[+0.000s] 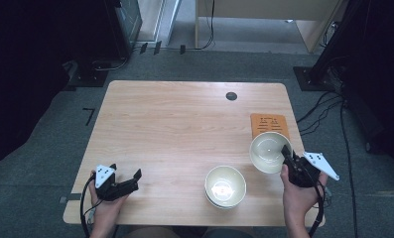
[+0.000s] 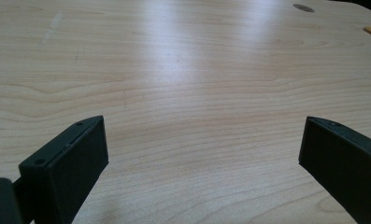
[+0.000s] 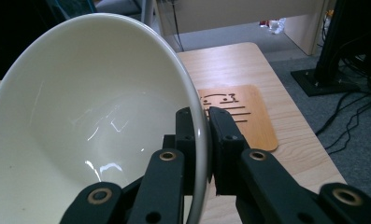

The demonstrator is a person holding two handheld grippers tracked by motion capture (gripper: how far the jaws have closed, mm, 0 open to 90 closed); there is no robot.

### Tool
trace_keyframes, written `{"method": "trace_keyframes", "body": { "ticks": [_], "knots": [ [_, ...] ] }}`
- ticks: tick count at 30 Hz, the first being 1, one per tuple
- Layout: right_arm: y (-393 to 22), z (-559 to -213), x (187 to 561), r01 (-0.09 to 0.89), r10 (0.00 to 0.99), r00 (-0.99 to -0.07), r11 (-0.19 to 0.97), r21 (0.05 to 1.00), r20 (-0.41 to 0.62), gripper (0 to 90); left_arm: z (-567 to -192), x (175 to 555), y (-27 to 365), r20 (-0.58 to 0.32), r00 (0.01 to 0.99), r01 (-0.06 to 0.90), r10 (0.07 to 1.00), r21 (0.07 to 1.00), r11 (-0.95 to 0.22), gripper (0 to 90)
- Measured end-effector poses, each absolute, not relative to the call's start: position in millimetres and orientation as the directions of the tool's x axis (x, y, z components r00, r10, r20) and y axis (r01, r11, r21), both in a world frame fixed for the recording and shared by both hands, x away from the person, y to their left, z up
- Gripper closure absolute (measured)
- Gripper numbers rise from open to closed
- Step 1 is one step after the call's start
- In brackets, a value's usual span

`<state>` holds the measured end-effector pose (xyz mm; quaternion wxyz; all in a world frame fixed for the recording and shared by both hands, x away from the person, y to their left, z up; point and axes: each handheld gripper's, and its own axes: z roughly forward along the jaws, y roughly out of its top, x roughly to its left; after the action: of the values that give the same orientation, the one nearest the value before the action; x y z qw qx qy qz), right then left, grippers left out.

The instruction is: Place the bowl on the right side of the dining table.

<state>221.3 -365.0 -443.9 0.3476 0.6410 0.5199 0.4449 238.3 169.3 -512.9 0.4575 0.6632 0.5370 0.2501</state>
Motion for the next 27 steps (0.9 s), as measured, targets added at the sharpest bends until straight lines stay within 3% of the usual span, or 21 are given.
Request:
{"method": "trace_keyframes", "body": {
  "ticks": [27],
  "knots": [
    [-385.9, -452.2, 282.8, 0.411, 0.956, 0.173, -0.289, 0.865, 0.237, 84.1, -513.2, 238.8, 170.3, -0.177, 0.309, 0.485, 0.934, 0.874, 0.005, 1.1]
  ]
}}
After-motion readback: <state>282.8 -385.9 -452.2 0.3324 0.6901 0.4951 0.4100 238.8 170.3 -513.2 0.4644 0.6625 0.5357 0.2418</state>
